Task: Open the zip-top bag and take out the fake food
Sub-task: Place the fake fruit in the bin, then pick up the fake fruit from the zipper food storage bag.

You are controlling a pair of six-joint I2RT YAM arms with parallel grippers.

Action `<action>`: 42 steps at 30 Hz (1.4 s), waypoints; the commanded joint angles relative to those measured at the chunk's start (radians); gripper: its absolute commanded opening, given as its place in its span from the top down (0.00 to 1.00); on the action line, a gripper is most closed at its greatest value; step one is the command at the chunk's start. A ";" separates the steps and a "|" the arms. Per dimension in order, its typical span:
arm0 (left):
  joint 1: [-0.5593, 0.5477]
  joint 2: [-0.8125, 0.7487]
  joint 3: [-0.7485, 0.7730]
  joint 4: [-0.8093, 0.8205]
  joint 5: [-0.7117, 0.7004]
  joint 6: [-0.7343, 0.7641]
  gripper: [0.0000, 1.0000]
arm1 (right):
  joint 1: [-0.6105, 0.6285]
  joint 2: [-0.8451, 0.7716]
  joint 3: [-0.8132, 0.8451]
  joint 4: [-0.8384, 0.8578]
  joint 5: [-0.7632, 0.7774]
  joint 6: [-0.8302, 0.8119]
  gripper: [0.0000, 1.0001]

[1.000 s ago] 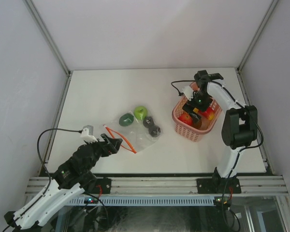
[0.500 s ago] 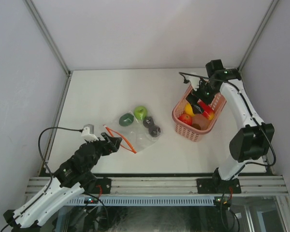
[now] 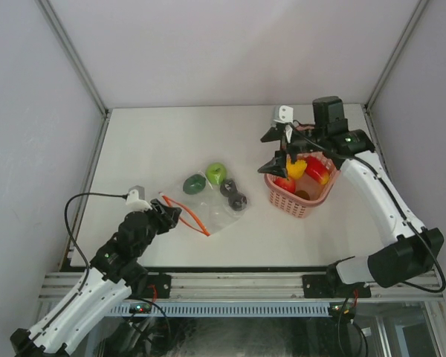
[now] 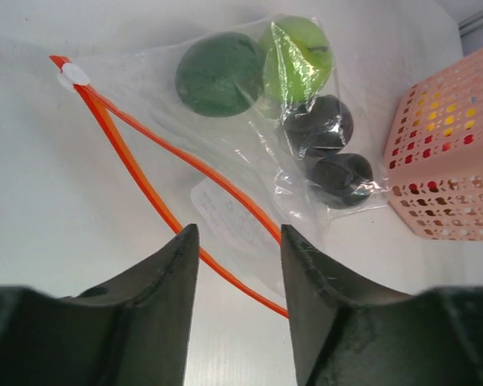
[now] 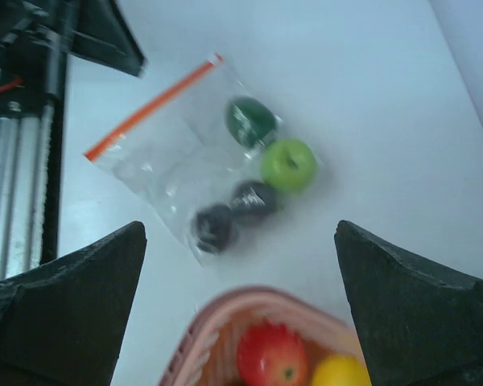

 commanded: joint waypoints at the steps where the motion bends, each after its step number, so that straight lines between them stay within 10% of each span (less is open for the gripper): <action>1: 0.077 0.006 -0.043 0.074 0.120 0.020 0.57 | 0.088 0.073 0.027 0.207 -0.229 0.022 0.01; 17: 0.217 0.035 -0.137 0.110 0.229 -0.034 0.88 | 0.396 0.408 0.148 0.216 0.179 0.088 0.20; 42: 0.255 0.421 -0.208 0.665 0.327 -0.095 0.77 | 0.443 0.740 0.407 0.229 0.403 -0.061 0.59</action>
